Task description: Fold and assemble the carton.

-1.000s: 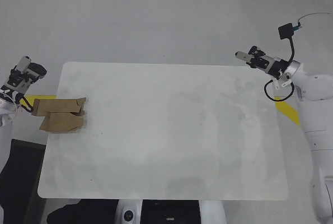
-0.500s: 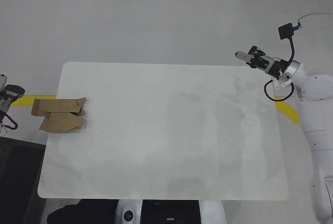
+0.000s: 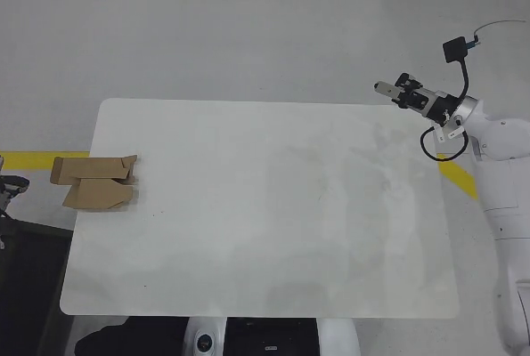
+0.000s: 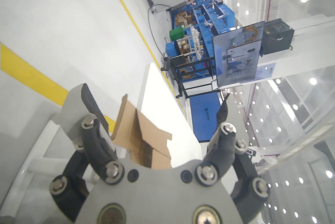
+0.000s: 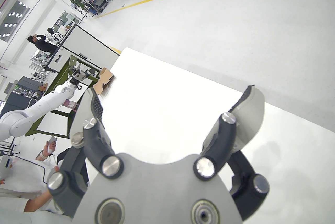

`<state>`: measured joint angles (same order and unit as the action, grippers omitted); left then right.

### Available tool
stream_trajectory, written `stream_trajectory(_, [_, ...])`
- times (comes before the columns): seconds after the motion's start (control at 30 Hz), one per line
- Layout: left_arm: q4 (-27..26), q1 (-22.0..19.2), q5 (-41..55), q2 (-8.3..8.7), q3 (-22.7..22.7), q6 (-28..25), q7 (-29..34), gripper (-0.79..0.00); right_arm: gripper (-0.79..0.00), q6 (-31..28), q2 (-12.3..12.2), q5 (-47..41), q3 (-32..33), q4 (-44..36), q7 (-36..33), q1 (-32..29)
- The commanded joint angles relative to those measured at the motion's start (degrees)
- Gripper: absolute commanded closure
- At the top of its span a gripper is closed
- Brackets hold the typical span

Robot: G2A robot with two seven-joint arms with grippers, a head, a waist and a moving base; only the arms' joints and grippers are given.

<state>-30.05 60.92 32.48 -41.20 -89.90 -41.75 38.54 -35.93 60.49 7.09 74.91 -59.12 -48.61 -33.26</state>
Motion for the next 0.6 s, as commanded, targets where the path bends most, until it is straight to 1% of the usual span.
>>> stream_trajectory(0.0, [0.3,0.3,-1.5,-0.20,0.5,0.0,-0.7,-0.785,-0.785,0.0,0.0,0.0,0.0,0.0,0.0,0.0])
stream_trajectory(0.23, [0.7,0.0,-7.2,-1.21,3.1,-1.0,-2.1,-0.785,-0.785,0.0,0.0,0.0,0.0,0.0,0.0,0.0])
stream_trajectory(0.37, [1.2,-1.4,-9.6,-1.99,4.7,-0.3,-3.5,-0.785,-0.785,0.0,0.0,0.0,0.0,0.0,0.0,0.0])
stream_trajectory(0.5, [2.1,-2.9,-9.8,-2.90,5.8,0.3,-3.6,-0.785,-0.785,0.0,0.0,0.0,0.0,0.0,0.0,0.0])
stream_trajectory(0.53, [2.4,-3.3,-10.4,-3.04,6.1,0.4,-3.4,-0.751,-0.785,0.0,0.0,0.0,0.0,0.0,0.0,0.0])
stream_trajectory(0.57, [2.8,-3.8,-11.2,-3.21,6.6,0.6,-2.9,-0.671,-0.785,0.0,0.0,0.0,0.0,0.0,0.0,0.0])
